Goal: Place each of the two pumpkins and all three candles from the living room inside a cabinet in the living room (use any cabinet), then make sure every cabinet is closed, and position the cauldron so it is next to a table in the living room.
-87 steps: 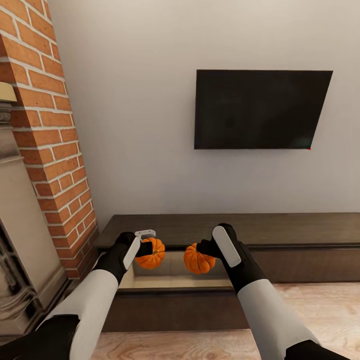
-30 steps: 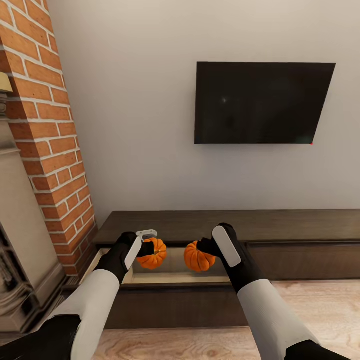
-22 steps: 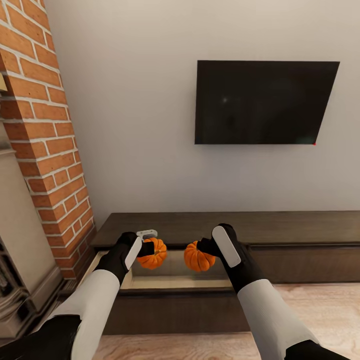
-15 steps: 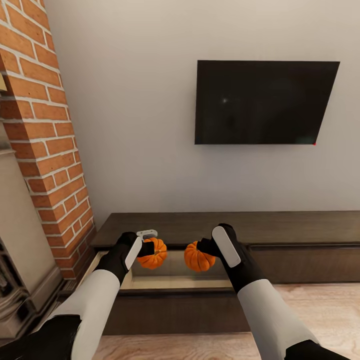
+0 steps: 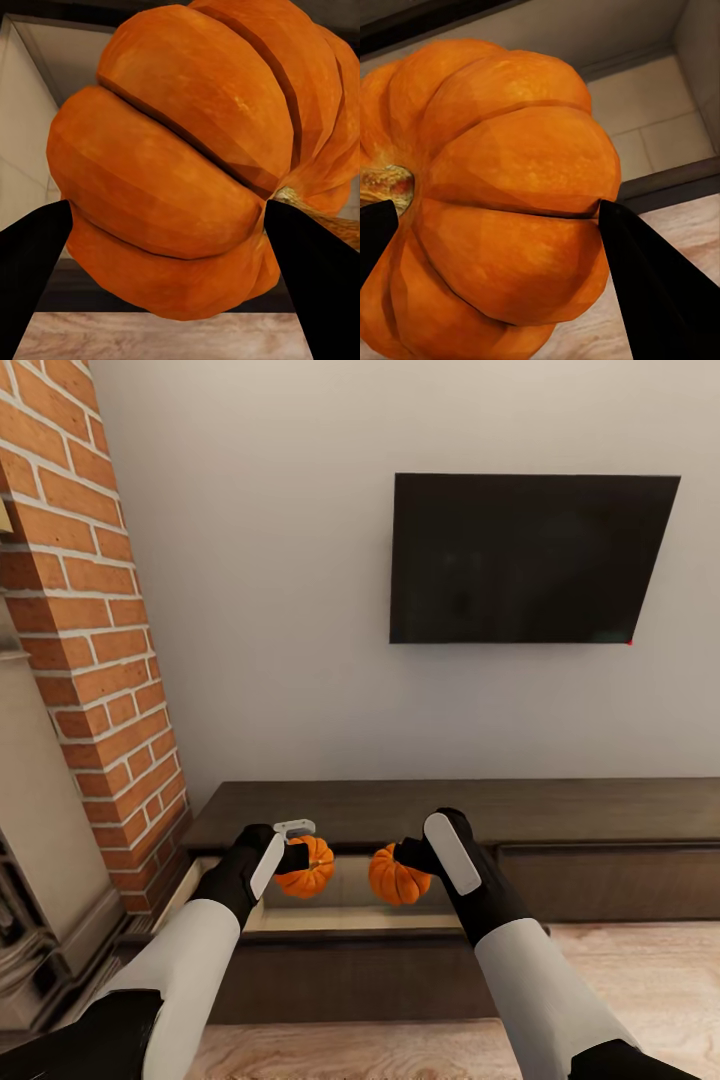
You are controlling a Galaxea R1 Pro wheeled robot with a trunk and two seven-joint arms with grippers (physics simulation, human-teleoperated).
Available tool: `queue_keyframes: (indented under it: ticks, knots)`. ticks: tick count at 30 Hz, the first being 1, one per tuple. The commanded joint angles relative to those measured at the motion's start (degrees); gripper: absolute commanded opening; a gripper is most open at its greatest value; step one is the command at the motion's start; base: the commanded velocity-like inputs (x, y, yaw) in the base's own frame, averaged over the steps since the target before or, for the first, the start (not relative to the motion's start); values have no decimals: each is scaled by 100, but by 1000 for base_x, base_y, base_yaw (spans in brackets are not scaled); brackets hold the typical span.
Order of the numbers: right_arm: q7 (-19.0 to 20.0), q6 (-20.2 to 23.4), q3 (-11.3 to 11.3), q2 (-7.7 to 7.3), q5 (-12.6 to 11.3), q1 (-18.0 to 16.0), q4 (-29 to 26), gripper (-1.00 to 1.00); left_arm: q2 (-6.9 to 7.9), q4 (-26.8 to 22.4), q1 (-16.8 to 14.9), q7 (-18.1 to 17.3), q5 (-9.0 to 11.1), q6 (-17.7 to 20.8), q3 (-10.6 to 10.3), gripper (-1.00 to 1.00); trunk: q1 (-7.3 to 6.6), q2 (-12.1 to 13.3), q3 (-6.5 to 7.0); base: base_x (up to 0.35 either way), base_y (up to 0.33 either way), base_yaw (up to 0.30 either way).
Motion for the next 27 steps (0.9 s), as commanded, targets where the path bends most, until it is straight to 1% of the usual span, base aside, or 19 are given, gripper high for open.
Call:
queue_keyframes:
  ticks: [1, 2, 7, 17, 27]
  knots:
    - [14, -13, -5, 0, -9, -1, 0, -100, 0, -1, -1, 9, -5, -2, -2, -100, 22, -42, -18, 0, 0, 0]
    - [14, -15, -6, 0, -9, -1, 0, -100, 0, -1, -1, 9, -5, -3, -2, -100, 22, -42, -18, 0, 0, 0]
    - [14, -17, -8, 0, -9, -1, 0, -100, 0, -1, -1, 9, -2, 3, -2, -100, 132, -242, -108, 0, 0, 0]
    - [14, -9, -3, 0, -9, -1, -7, -100, 7, -1, -1, 9, 1, 8, 4, -100, 132, -242, -108, 3, 0, 0]
    - [14, -9, -5, 0, -9, -1, -8, -100, -7, -1, -1, 9, 3, 13, -2, -100, 132, -242, -108, 78, 4, 0]
